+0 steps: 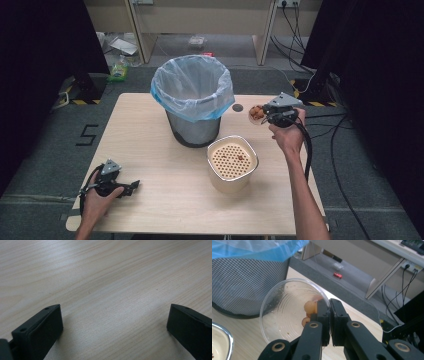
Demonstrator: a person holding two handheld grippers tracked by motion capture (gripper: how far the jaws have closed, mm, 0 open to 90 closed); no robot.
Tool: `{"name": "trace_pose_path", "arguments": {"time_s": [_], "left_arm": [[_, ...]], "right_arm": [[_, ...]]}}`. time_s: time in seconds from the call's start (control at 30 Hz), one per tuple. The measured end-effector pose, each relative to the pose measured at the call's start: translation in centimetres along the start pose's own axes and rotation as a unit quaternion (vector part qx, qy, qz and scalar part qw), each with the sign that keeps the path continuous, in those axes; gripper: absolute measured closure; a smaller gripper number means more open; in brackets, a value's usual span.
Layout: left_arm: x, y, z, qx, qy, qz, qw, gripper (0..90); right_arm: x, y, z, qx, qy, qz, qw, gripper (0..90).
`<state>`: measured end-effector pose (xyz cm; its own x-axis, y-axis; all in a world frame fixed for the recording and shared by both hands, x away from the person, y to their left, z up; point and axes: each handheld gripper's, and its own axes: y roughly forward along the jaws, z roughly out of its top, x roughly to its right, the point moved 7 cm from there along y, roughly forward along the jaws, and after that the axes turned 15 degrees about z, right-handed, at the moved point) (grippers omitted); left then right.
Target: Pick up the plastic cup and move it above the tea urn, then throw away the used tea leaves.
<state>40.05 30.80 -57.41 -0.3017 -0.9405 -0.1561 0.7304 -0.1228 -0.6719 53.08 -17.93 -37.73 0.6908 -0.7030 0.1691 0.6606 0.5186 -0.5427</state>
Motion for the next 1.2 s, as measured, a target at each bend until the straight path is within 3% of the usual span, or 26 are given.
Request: {"name": "trace_pose_path", "arguments": {"time_s": [0.13,0.43,0.47,0.53,0.57,0.7,0.83,0.9,1.0,1.03,1.07,1.1,1.17,1.2], "left_arm": [[0.0,0.0,0.0,0.000,0.000,0.000,1.0000,0.0],[0.0,0.0,0.0,0.000,0.000,0.000,1.0000,0.0],[0.0,0.0,0.0,0.000,0.000,0.000,1.0000,0.0],[0.0,0.0,0.0,0.000,0.000,0.000,1.0000,0.0],[0.0,0.0,0.0,0.000,0.000,0.000,1.0000,0.0],[0.0,0.0,0.0,0.000,0.000,0.000,1.0000,0.0],[0.0,0.0,0.0,0.000,0.000,0.000,1.0000,0.0],[0.0,0.0,0.0,0.000,0.000,0.000,1.0000,0.0],[0.0,0.0,0.0,0.000,0.000,0.000,1.0000,0.0],[0.0,0.0,0.0,0.000,0.000,0.001,1.0000,0.0],[0.0,0.0,0.0,0.000,0.000,0.001,1.0000,0.0],[0.0,0.0,0.0,0.000,0.000,0.000,1.0000,0.0],[0.0,0.0,0.0,0.000,0.000,0.000,1.0000,0.0],[0.0,0.0,0.0,0.000,0.000,0.000,1.0000,0.0]], "right_arm": [[-0.4,-0.5,0.2,0.007,-0.011,-0.004,0.9999,87.3],[-2.6,-1.9,0.7,0.028,-0.059,-0.017,0.9977,87.3],[-2.9,-2.1,0.8,0.031,-0.066,-0.022,0.9971,87.3],[-3.9,-2.3,1.0,0.029,-0.104,-0.041,0.9933,87.3],[-3.9,-2.3,1.0,0.029,-0.104,-0.041,0.9933,87.3],[-5.7,-2.4,1.1,0.045,-0.140,-0.054,0.9876,87.3],[-7.8,-2.4,0.5,0.051,-0.190,-0.078,0.9773,87.3],[-8.8,-2.4,0.2,0.053,-0.217,-0.090,0.9704,87.3],[-10.0,-2.7,-0.1,0.060,-0.260,-0.122,0.9561,87.4],[-10.2,-2.8,-0.2,0.063,-0.268,-0.129,0.9526,87.4],[-10.7,-2.8,-0.4,0.069,-0.292,-0.143,0.9431,87.4],[-10.7,-2.8,-0.4,0.069,-0.292,-0.143,0.9431,87.4],[-11.4,-3.0,-0.2,0.080,-0.316,-0.163,0.9312,87.5],[-11.4,-3.0,-0.2,0.080,-0.316,-0.163,0.9312,87.5]]}}
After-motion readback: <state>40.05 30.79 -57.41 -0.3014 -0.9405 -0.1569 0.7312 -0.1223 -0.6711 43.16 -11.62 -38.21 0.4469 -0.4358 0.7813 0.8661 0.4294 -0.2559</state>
